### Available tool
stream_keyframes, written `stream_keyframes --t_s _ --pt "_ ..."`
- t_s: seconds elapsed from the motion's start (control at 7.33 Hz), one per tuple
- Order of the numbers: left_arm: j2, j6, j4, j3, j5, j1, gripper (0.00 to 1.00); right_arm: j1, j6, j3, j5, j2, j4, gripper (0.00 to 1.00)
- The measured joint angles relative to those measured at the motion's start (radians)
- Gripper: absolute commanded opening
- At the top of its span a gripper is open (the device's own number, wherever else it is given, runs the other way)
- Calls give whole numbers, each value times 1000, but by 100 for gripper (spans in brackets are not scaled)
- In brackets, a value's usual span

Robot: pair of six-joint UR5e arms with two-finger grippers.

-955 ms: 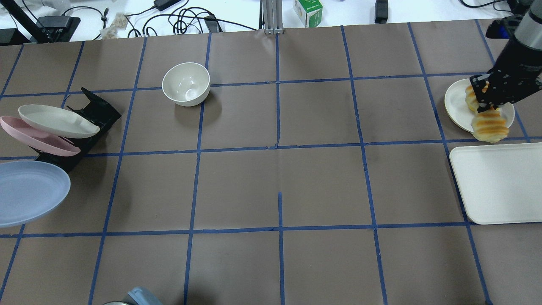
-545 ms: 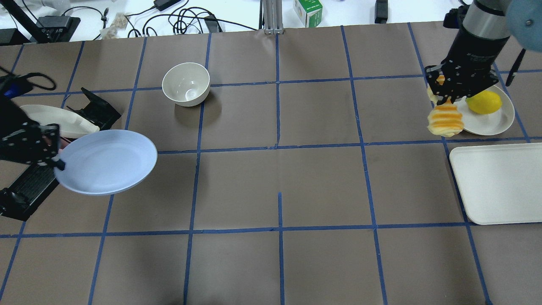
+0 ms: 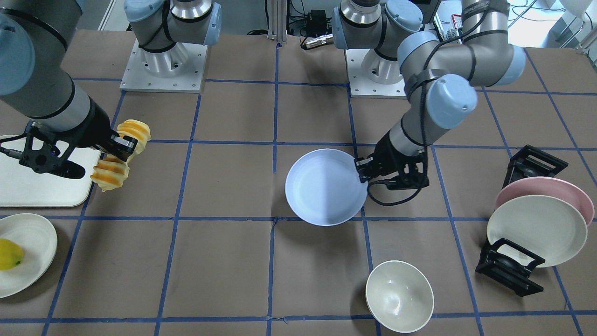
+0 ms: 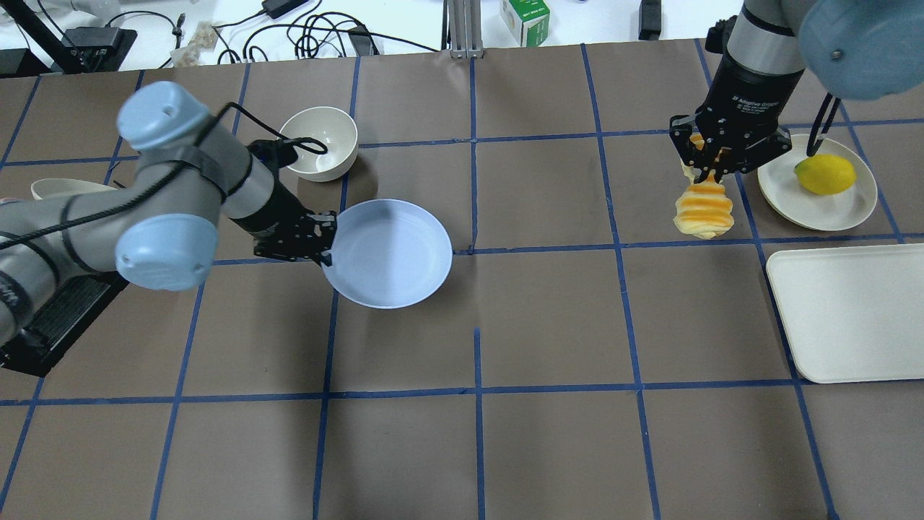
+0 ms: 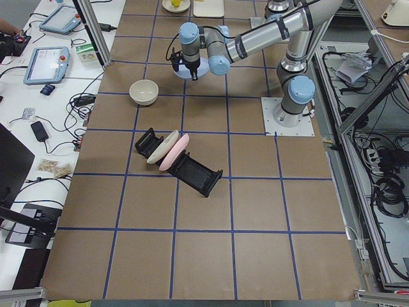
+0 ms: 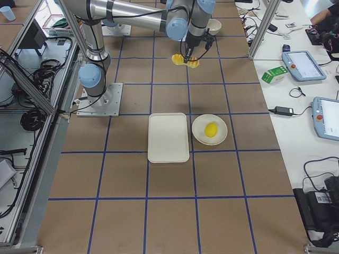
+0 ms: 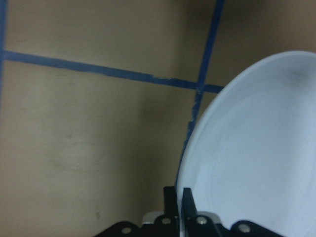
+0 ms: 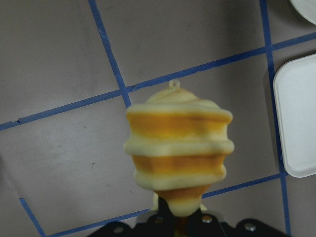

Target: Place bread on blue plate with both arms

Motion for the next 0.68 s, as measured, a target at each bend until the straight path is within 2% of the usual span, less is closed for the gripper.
stream_keyframes --t_s 0.27,0.41,0.55,0.68 --pt "-79 -146 169 -21 -40 -97 0 7 33 4 21 2 3 0" --pt "-111 -175 219 -23 -45 -118 73 19 48 5 28 3 1 0" --pt "-135 -195 260 -22 -46 -137 100 45 81 5 30 9 -7 0" --pt "-151 -202 329 -12 -33 -158 100 82 121 5 31 21 -26 0"
